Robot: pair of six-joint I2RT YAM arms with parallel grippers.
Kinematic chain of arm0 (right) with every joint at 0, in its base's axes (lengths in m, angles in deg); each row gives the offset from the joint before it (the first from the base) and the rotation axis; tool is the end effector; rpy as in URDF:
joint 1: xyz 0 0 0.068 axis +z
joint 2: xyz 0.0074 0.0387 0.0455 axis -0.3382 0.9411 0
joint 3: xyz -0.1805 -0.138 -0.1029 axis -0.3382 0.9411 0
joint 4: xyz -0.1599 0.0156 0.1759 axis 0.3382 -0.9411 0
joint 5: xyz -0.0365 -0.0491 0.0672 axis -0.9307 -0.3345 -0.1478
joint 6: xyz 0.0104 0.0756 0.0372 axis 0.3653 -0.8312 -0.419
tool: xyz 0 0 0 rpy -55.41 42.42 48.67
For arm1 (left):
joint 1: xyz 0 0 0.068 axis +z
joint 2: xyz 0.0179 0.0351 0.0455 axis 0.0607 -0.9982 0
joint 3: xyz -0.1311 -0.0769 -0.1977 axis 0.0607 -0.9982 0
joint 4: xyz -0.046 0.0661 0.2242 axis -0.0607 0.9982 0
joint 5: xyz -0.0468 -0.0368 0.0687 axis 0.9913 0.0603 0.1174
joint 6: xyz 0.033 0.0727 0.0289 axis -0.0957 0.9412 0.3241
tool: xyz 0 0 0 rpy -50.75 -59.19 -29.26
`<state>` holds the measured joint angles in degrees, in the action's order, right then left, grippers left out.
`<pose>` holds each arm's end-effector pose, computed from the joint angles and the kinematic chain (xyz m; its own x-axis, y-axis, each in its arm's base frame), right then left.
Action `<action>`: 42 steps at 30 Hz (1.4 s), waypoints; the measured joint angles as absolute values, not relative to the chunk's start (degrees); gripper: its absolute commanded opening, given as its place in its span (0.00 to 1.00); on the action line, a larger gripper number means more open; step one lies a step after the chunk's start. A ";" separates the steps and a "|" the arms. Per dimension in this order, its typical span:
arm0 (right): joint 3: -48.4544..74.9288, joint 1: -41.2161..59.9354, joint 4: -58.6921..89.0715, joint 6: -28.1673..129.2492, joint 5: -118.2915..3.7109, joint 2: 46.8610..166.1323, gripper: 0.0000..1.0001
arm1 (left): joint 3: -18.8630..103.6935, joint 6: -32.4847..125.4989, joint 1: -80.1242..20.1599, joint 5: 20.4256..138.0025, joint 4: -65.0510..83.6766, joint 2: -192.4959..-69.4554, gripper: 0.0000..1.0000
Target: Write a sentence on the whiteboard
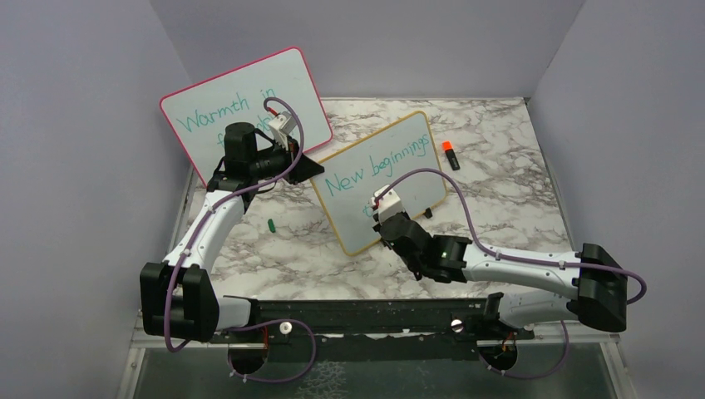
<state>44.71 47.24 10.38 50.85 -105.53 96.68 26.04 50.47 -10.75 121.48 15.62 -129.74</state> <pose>0.1527 0.2356 0.2234 -0.2634 -0.4007 -0.8775 -0.4577 0.8527 -0.2520 0.2849 -0.0944 0.2851 -0.4818 -0.0235 -0.8760 0.7300 0.5422 -0.4161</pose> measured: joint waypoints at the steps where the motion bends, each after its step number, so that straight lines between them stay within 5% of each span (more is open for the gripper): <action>1: 44.71 47.21 10.51 50.90 -105.49 96.72 0.00 | 26.04 50.47 -10.75 121.48 15.62 -129.72 0.00; 42: 45.65 46.97 6.11 49.08 -102.62 96.33 0.00 | 26.04 50.49 -10.73 121.45 15.76 -129.74 0.00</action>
<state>45.65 46.97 6.11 49.08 -102.62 96.33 26.04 50.49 -10.73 121.45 15.76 -129.74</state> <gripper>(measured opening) 0.168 0.086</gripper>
